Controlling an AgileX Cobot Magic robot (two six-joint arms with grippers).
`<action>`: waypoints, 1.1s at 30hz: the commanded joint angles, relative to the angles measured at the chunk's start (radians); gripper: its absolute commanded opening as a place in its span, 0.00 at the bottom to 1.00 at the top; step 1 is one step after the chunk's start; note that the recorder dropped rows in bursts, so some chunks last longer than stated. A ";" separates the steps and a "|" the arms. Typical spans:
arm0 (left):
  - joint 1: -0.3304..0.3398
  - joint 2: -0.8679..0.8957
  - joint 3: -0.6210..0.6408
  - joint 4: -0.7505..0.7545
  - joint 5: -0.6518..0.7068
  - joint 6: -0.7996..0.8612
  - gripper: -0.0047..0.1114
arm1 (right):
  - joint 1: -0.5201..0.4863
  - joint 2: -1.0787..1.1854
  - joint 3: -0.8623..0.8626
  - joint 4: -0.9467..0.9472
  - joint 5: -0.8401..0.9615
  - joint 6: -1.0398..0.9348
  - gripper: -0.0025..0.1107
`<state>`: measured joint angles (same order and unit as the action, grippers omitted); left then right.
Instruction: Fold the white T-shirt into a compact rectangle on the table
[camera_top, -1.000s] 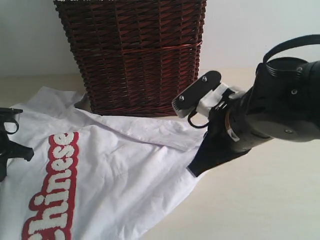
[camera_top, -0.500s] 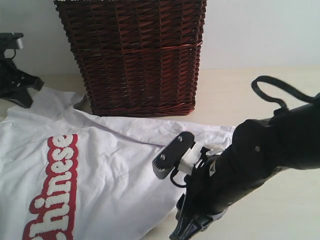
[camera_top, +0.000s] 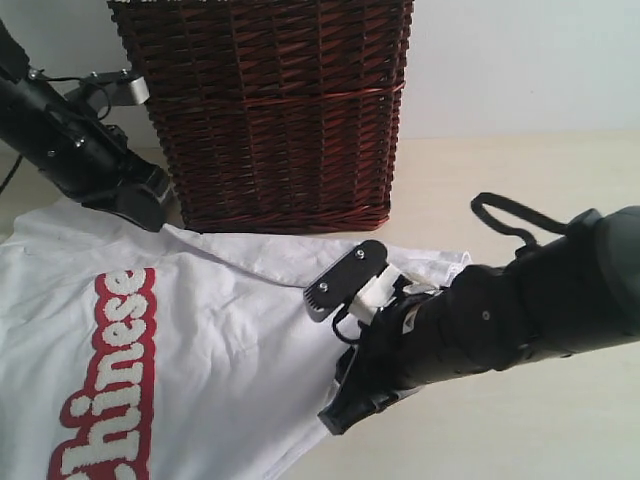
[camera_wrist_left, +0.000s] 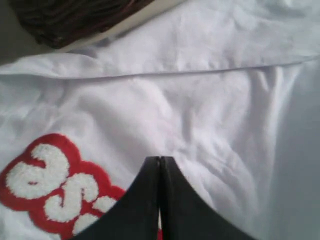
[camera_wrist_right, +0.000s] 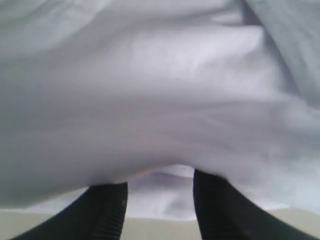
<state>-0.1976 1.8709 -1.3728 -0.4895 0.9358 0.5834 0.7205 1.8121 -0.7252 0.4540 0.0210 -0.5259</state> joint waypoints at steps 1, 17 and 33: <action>-0.056 -0.010 0.003 -0.069 -0.018 0.058 0.04 | -0.083 -0.076 0.004 0.008 0.085 0.042 0.43; -0.103 -0.010 0.003 -0.075 -0.027 0.066 0.04 | -0.194 0.010 -0.020 -0.009 0.022 0.060 0.43; -0.103 -0.010 0.003 -0.109 -0.018 0.072 0.04 | -0.360 0.107 -0.151 0.018 -0.133 0.001 0.44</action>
<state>-0.2972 1.8709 -1.3728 -0.5787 0.9169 0.6473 0.3669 1.9275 -0.8651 0.4753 -0.0744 -0.4952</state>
